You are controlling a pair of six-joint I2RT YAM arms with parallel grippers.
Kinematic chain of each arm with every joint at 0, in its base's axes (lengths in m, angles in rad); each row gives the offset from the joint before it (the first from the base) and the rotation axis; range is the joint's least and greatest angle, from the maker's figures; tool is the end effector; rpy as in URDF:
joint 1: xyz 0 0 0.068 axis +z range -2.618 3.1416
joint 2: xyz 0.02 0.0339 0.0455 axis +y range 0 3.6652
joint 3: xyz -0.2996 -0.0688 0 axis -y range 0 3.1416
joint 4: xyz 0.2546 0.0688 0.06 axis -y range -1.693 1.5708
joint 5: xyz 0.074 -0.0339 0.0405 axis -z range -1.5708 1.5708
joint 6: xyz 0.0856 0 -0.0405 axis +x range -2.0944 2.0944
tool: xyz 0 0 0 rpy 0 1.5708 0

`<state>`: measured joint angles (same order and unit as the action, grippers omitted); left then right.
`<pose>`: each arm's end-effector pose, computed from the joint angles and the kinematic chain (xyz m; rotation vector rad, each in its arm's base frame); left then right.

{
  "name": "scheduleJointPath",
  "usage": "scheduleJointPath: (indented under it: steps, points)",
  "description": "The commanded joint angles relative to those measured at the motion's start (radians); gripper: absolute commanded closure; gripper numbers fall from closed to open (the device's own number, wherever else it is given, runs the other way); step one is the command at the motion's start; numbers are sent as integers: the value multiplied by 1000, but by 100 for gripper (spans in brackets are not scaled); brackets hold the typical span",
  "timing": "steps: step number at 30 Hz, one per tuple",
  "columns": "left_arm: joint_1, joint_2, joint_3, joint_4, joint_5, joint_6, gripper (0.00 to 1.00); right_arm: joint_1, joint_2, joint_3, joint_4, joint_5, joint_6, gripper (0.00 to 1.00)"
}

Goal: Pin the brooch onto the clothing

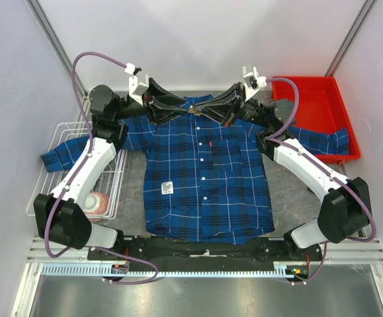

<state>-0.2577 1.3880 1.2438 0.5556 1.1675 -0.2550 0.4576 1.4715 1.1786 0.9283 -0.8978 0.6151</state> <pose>0.2939 -0.1589 0.4739 1.0710 1.0587 -1.0879 0.2879 0.2164 0.4711 -0.8241 1.0130 1.3473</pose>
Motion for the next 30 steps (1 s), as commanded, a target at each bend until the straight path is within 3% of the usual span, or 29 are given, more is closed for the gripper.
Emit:
scheduleJointPath:
  steps: [1,7,18,21,27,29,30]
  points:
    - [-23,9,40,55,55,-61,57,10,-30,0,53,-29,18,100]
    - [-34,14,26,58,113,-67,64,13,-30,0,44,-24,11,100]
    - [-48,22,34,73,139,-78,64,23,-33,-2,18,-23,-11,100]
    - [-48,23,37,78,132,-85,70,29,-33,-2,17,-21,-14,100]
    - [-48,22,32,90,95,-115,95,33,-33,-4,-3,-9,-21,100]
    - [-45,19,28,83,81,-118,98,33,-34,-2,-38,2,-31,89]
    - [-43,19,29,69,80,-112,98,30,-37,4,-63,8,-60,62]
